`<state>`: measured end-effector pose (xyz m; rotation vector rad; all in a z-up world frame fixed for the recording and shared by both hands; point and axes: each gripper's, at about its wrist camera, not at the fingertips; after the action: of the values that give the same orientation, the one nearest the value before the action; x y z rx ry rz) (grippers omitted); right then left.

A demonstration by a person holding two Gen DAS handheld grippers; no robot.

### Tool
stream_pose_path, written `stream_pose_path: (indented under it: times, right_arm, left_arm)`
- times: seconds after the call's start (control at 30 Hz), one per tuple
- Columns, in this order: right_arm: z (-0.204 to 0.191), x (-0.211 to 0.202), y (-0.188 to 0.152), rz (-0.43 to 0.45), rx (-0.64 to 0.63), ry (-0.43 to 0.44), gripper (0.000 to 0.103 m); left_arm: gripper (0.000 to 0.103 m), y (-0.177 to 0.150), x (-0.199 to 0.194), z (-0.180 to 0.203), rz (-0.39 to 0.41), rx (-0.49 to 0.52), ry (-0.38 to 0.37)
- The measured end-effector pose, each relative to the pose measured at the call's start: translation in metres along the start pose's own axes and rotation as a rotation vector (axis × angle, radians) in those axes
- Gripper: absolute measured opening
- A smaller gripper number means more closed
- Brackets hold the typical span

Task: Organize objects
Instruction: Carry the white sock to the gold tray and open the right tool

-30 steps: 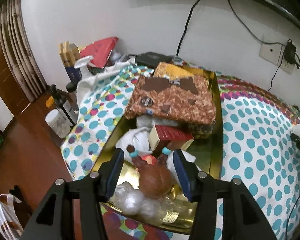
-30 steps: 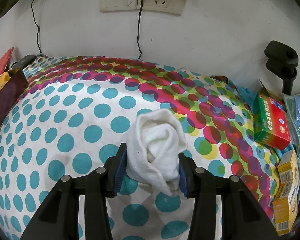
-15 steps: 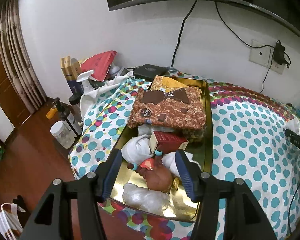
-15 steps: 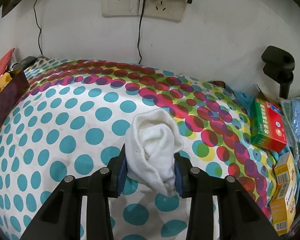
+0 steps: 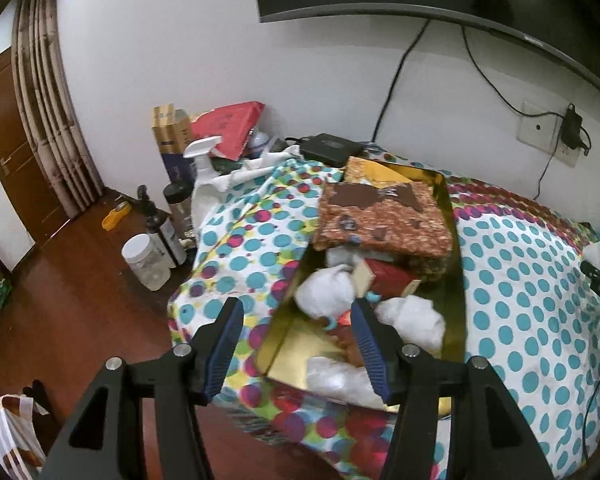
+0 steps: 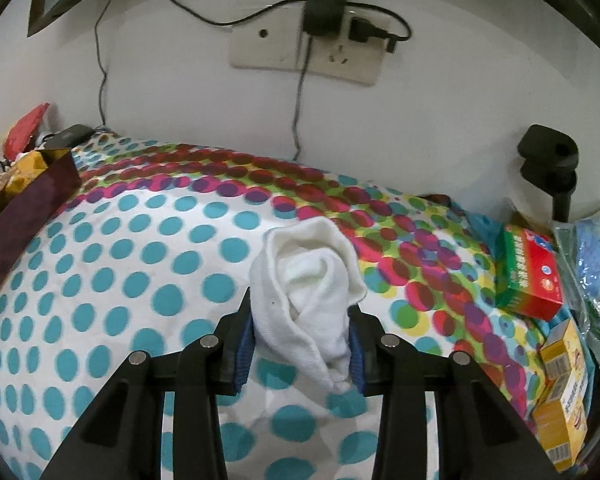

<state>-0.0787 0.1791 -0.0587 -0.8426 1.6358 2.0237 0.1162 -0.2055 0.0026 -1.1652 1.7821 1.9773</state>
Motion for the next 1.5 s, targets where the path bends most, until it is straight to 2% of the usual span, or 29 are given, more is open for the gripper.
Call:
stream_pose_path:
  times: [0.13,0.33,0.47,0.67,0.93,1.27,1.43,1.5]
  right_arm:
    - [-0.031,-0.022,0.014,0.04,-0.014,0.093,0.036]
    - [-0.117,-0.069,0.04,0.104,-0.12,0.299,0.036]
    - [-0.182,-0.09,0.045,0.104,-0.195,0.441,0.036]
    - [-0.246,-0.097,0.035,0.066,-0.273,0.539,0.036]
    - [-0.288,-0.087,0.022,0.001,-0.313,0.562,0.037]
    - [-0.303,-0.07,0.014,-0.067,-0.296,0.537,0.039]
    - [-0.312,-0.07,0.013,-0.059,-0.321,0.504,0.042]
    - [-0.313,-0.07,0.013,-0.064,-0.32,0.494,0.042]
  left_arm:
    - [0.057,-0.003,-0.003,-0.016,0.006,-0.031,0.001]
    - [0.057,-0.004,-0.008,-0.03,0.021,-0.067,-0.002]
    - [0.057,-0.004,-0.008,-0.037,0.023,-0.082,-0.003]
    - [0.057,-0.006,-0.01,-0.045,0.029,-0.089,0.006]
    - [0.057,-0.005,-0.007,-0.056,0.02,-0.104,0.019]
    - [0.057,-0.005,-0.001,-0.057,-0.018,-0.094,0.016]
    - [0.058,-0.004,0.001,-0.053,-0.032,-0.061,0.039]
    - [0.065,-0.004,0.001,-0.055,-0.044,-0.066,0.038]
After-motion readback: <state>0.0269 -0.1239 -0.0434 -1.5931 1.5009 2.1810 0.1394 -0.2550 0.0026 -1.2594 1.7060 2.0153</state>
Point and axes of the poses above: each gripper's, at about its wrist camera, not at the fingertips, and x roughly the way its jaws point, z to its right, y to its top, and after that the axes turned 2 degrees about -x, right-handed
